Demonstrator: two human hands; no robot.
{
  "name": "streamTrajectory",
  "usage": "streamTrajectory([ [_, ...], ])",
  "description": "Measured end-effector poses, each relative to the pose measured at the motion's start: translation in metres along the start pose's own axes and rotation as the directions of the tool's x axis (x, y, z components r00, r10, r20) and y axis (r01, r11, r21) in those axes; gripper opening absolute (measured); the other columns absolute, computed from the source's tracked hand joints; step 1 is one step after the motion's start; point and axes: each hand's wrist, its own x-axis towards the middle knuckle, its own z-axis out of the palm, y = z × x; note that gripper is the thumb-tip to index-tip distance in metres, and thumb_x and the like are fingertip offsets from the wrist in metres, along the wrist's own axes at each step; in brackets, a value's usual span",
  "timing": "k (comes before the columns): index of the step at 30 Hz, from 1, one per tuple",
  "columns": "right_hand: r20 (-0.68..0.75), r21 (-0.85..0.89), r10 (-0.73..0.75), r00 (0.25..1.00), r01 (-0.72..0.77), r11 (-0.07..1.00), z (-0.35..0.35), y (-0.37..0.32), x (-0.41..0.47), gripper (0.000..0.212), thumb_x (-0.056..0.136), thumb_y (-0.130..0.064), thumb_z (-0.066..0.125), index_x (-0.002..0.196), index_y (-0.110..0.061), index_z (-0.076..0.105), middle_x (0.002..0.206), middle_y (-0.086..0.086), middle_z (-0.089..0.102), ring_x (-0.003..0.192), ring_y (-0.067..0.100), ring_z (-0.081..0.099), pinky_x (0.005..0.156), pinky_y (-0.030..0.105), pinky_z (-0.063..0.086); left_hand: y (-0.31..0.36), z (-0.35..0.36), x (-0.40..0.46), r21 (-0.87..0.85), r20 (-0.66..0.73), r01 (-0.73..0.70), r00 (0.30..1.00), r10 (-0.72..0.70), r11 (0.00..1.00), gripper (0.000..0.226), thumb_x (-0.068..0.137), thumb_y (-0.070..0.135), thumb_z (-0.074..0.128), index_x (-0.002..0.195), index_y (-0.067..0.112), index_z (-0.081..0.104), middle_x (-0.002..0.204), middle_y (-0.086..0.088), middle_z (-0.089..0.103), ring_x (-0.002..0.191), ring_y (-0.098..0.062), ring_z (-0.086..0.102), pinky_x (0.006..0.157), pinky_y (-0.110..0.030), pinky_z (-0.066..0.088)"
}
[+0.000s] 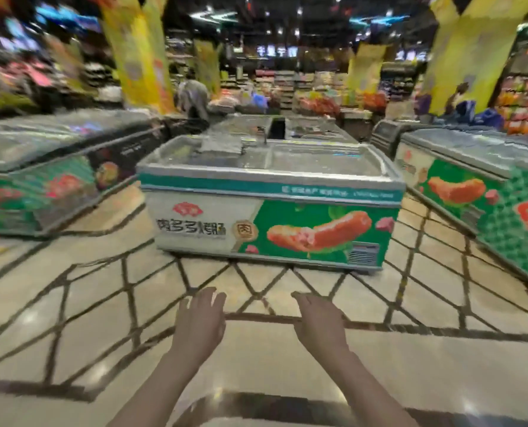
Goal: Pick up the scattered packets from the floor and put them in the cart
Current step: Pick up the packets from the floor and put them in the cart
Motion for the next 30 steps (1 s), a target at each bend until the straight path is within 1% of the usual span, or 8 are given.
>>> streamTrajectory([
  [3,0.031,0.01,-0.232,0.972,0.232,0.973,0.014,-0.092,0.049,0.05,0.089,-0.019,0.047,0.138,-0.024,0.038,0.136,-0.002,0.048,0.125,0.023,0.044,0.092,0.035,0.04,-0.091,-0.017,-0.031,0.107,0.018,0.237,0.971,-0.24,0.966,0.044,0.049,0.023,0.086,0.09,0.019,0.069,0.091,-0.006,0.068,0.077,-0.025,0.067,0.059,-0.038,0.052],
  [6,0.031,0.043,-0.44,0.897,0.439,0.898,0.03,-0.182,0.088,0.048,0.089,-0.027,0.049,0.135,-0.025,0.038,0.132,-0.003,0.049,0.122,0.021,0.046,0.09,0.034,0.041,-0.163,-0.034,-0.071,0.198,-0.013,0.44,0.894,-0.447,0.876,0.042,0.063,0.023,0.079,0.103,0.016,0.068,0.103,-0.01,0.068,0.087,-0.029,0.066,0.069,-0.039,0.052],
  [10,0.029,0.092,-0.651,0.758,0.647,0.757,0.043,-0.293,0.13,0.051,0.09,-0.027,0.049,0.138,-0.023,0.035,0.132,0.0,0.049,0.122,0.022,0.046,0.091,0.033,0.041,-0.246,-0.048,-0.108,0.297,-0.059,0.609,0.78,-0.623,0.735,0.054,0.038,0.021,0.09,0.088,0.012,0.073,0.089,-0.013,0.07,0.072,-0.029,0.068,0.056,-0.038,0.054],
  [14,0.004,0.13,-0.792,0.611,0.785,0.606,0.052,-0.388,0.174,0.048,0.091,-0.03,0.05,0.136,-0.02,0.038,0.129,0.002,0.052,0.12,0.022,0.048,0.092,0.034,0.042,-0.316,-0.054,-0.121,0.329,-0.102,0.746,0.637,-0.764,0.579,0.048,0.04,0.018,0.089,0.085,0.014,0.073,0.09,-0.011,0.07,0.071,-0.028,0.068,0.054,-0.038,0.053],
  [17,-0.014,0.166,-0.861,0.509,0.85,0.5,0.055,-0.45,0.207,0.049,0.092,-0.03,0.05,0.138,-0.022,0.036,0.131,0.001,0.052,0.119,0.021,0.05,0.092,0.033,0.043,-0.363,-0.056,-0.121,0.363,-0.157,0.791,0.574,-0.804,0.493,0.045,0.041,0.017,0.09,0.082,0.015,0.072,0.089,-0.011,0.07,0.068,-0.028,0.067,0.048,-0.037,0.051],
  [22,-0.002,0.208,-0.923,0.384,0.903,0.375,0.068,-0.542,0.251,0.046,0.092,-0.03,0.05,0.135,-0.021,0.038,0.128,0.002,0.053,0.114,0.022,0.053,0.087,0.033,0.045,-0.431,-0.053,-0.123,0.358,-0.203,0.866,0.438,-0.876,0.35,0.045,0.052,0.023,0.087,0.094,0.014,0.072,0.097,-0.009,0.069,0.078,-0.026,0.068,0.056,-0.037,0.053],
  [26,0.01,0.269,-0.942,0.335,0.906,0.325,0.086,-0.612,0.277,0.041,0.091,-0.027,0.051,0.131,-0.022,0.041,0.123,-0.001,0.055,0.115,0.02,0.052,0.086,0.031,0.046,-0.486,-0.046,-0.128,0.41,-0.194,0.857,0.416,-0.888,0.312,0.049,0.037,0.025,0.09,0.082,0.016,0.073,0.084,-0.005,0.07,0.062,-0.02,0.066,0.042,-0.029,0.047],
  [30,0.023,0.295,-0.956,0.292,0.912,0.286,0.115,-0.693,0.299,0.042,0.091,-0.028,0.049,0.133,-0.022,0.041,0.123,0.0,0.055,0.113,0.02,0.054,0.085,0.031,0.046,-0.563,-0.028,-0.142,0.448,-0.193,0.85,0.394,-0.898,0.277,0.044,0.041,0.022,0.089,0.081,0.016,0.072,0.084,-0.005,0.069,0.062,-0.021,0.064,0.042,-0.032,0.046],
])
